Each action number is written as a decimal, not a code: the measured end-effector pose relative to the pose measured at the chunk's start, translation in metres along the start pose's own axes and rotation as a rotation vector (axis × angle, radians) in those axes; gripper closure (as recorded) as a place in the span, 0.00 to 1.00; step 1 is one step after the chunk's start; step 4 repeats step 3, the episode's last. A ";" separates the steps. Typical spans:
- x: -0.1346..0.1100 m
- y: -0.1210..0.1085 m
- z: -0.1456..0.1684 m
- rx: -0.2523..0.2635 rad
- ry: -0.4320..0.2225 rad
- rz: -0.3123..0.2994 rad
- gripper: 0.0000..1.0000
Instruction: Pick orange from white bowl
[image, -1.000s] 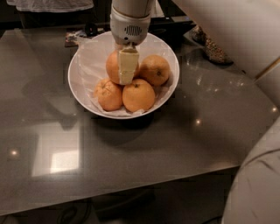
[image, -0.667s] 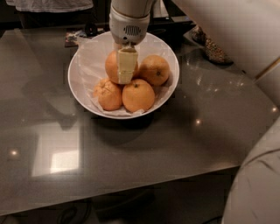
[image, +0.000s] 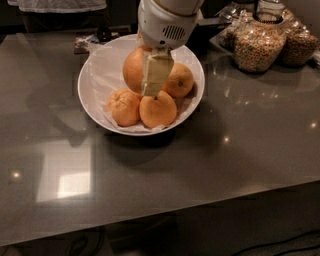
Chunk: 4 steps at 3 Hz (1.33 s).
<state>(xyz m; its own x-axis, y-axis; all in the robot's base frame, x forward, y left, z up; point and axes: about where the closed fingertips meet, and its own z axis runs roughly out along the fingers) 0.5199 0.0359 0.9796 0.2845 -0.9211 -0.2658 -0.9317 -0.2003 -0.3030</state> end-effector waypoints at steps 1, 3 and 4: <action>-0.003 0.030 -0.032 0.054 -0.035 -0.012 1.00; -0.022 0.091 -0.085 0.145 -0.077 -0.047 1.00; -0.022 0.091 -0.085 0.145 -0.077 -0.047 1.00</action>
Offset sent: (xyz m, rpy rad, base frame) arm -0.1094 -0.0384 0.0424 0.1101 -0.1000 0.0164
